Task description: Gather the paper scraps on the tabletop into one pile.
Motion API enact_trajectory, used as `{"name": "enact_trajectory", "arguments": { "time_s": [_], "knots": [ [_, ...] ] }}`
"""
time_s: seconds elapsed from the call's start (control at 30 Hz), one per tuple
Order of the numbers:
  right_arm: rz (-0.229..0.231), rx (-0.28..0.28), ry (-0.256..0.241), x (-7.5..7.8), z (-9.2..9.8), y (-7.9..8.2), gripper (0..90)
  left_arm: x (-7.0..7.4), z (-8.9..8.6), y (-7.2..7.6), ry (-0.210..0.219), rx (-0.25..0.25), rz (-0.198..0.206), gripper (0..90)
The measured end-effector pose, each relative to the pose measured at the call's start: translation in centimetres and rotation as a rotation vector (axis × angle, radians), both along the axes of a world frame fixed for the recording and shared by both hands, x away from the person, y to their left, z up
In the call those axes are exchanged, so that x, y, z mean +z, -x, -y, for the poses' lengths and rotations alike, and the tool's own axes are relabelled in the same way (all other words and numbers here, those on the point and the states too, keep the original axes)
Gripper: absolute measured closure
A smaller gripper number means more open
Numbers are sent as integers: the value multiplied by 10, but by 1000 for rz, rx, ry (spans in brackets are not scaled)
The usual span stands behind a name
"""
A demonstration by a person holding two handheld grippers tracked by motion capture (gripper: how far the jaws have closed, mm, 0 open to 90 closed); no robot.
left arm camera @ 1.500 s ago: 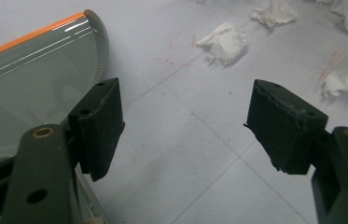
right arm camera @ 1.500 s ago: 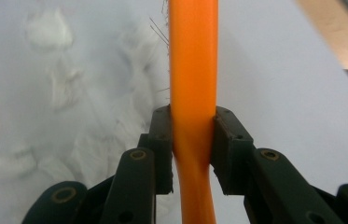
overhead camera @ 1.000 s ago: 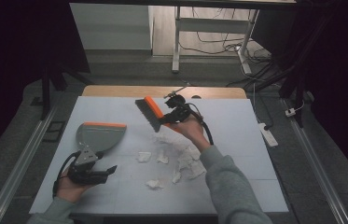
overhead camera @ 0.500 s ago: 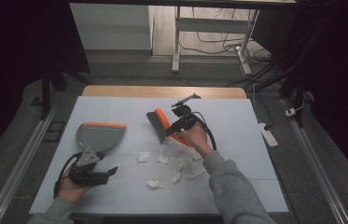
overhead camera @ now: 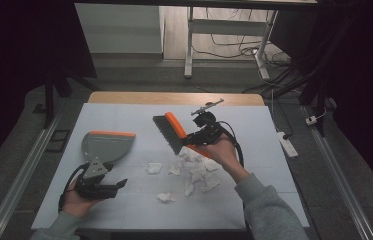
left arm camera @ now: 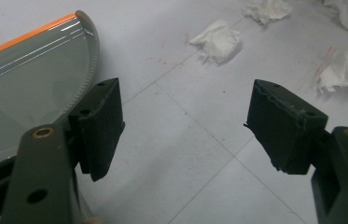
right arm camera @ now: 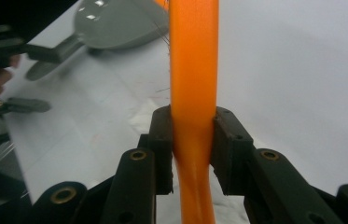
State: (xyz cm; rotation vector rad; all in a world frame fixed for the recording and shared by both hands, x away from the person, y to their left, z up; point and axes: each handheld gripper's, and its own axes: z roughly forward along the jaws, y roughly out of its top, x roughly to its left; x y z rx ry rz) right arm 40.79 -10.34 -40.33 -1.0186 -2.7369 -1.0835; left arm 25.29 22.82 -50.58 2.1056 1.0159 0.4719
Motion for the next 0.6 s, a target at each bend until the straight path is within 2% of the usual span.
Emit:
{"name": "enact_trajectory", "arguments": {
  "time_s": [0.1,0.27,0.4,0.5,0.53,0.6],
  "knots": [
    [-37,44,17,-9,-18,8,713,0,0,0,1,1,0,282],
    [-125,116,34,-35,-51,20,713,0,0,0,-3,0,-2,282],
    [-168,134,48,-57,-71,21,713,-1,0,0,-5,-1,-4,282],
    [-182,139,72,-68,-76,18,713,-1,0,0,-3,2,-6,282],
    [-172,128,80,-69,-74,16,713,-1,0,0,-1,2,-6,282],
    [-188,96,100,-70,-64,12,714,-1,0,0,-1,1,-5,282]
  ]
}}
